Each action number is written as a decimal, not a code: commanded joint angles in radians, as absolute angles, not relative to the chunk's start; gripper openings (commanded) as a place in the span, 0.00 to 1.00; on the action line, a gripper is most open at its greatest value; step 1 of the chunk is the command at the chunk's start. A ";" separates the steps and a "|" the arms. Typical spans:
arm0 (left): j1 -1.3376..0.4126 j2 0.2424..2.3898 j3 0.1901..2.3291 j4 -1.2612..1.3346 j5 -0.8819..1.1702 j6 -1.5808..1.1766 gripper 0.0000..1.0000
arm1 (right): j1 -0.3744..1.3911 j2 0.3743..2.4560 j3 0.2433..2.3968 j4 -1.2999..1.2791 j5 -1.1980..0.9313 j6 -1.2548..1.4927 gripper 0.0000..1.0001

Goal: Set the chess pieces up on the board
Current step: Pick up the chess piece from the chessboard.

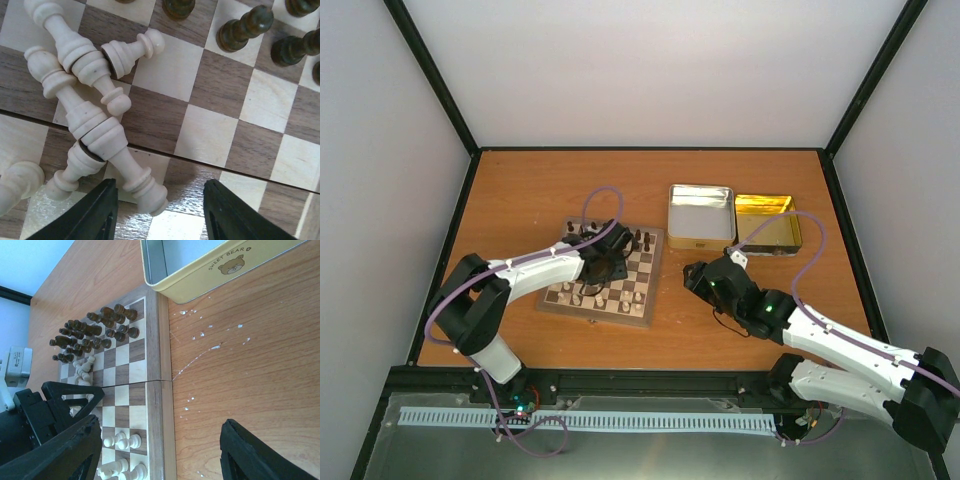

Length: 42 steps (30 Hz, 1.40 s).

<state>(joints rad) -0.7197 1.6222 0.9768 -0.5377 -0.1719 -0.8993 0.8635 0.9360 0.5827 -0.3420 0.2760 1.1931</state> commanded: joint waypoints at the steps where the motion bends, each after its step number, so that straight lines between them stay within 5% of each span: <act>1: -0.719 1.633 0.972 -0.503 -0.188 -0.928 0.44 | 0.856 0.929 0.608 -0.344 0.297 1.186 0.65; 9: -0.719 1.633 0.953 -0.505 -0.210 -0.929 0.26 | 0.856 0.936 0.605 -0.338 0.295 1.187 0.65; 16: -0.719 1.637 0.953 -0.522 -0.238 -0.938 0.40 | 0.856 0.937 0.604 -0.333 0.293 1.185 0.65; 30: -0.719 1.636 0.963 -0.590 -0.303 -0.984 0.39 | 0.856 0.939 0.598 -0.326 0.295 1.180 0.65; 42: -0.719 1.590 0.950 -0.593 -0.311 -0.955 0.10 | 0.856 0.940 0.599 -0.320 0.291 1.180 0.65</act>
<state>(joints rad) -0.7197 1.6188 0.9512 -0.5724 -0.2897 -0.9619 0.8635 0.9367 0.5827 -0.3393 0.2752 1.1915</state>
